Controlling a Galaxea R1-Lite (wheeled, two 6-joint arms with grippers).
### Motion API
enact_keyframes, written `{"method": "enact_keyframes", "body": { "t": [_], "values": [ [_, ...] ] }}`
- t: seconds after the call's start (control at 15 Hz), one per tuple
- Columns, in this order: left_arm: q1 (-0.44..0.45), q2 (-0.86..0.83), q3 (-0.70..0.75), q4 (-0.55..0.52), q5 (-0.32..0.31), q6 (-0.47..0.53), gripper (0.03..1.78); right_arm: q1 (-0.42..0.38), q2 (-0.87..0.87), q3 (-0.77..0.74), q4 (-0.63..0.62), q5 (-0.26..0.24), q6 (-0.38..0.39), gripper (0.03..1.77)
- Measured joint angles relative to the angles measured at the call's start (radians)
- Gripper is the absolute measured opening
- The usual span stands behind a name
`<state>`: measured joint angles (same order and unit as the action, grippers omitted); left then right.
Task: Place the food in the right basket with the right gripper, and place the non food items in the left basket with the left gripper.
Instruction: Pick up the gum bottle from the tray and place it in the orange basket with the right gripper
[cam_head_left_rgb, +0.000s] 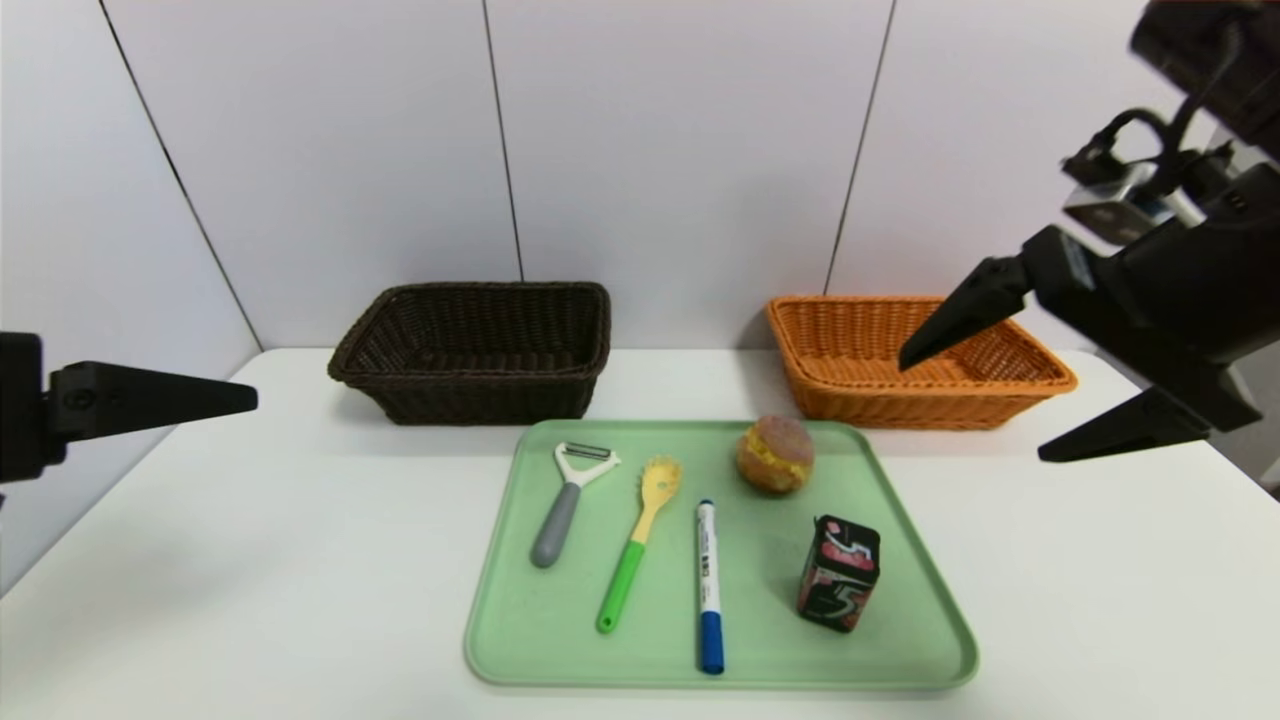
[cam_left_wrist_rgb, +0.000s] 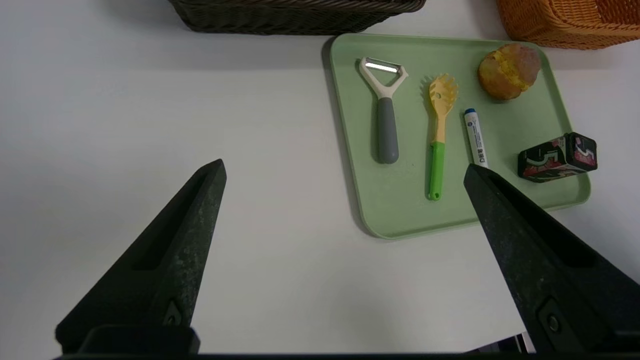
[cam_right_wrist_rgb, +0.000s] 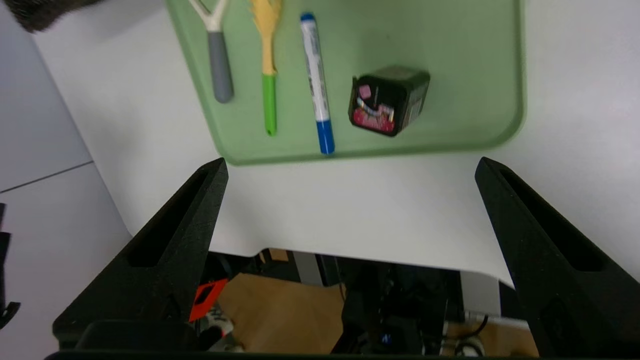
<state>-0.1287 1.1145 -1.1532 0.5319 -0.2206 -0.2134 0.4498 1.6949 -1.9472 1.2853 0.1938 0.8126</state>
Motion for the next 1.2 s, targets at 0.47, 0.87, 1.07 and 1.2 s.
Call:
{"method": "enact_keyframes", "body": {
  "t": [0.47,0.87,1.07,1.2],
  "values": [
    [-0.217,0.177,0.133,-0.355,0.19,-0.022,1.69,0.077,0.196,-0.004,0.085,-0.001,0.074,1.71],
    [-0.275,0.243,0.139,-0.358,0.195,-0.069,1.69,0.081,0.282,-0.004,0.096,0.0,0.079,1.71],
    [-0.278,0.256,0.139,-0.358,0.195,-0.074,1.69,0.083,0.328,-0.004,0.093,0.002,0.08,1.71],
    [-0.279,0.259,0.14,-0.358,0.195,-0.074,1.69,0.085,0.358,-0.004,0.091,0.003,0.074,1.71]
  ]
}}
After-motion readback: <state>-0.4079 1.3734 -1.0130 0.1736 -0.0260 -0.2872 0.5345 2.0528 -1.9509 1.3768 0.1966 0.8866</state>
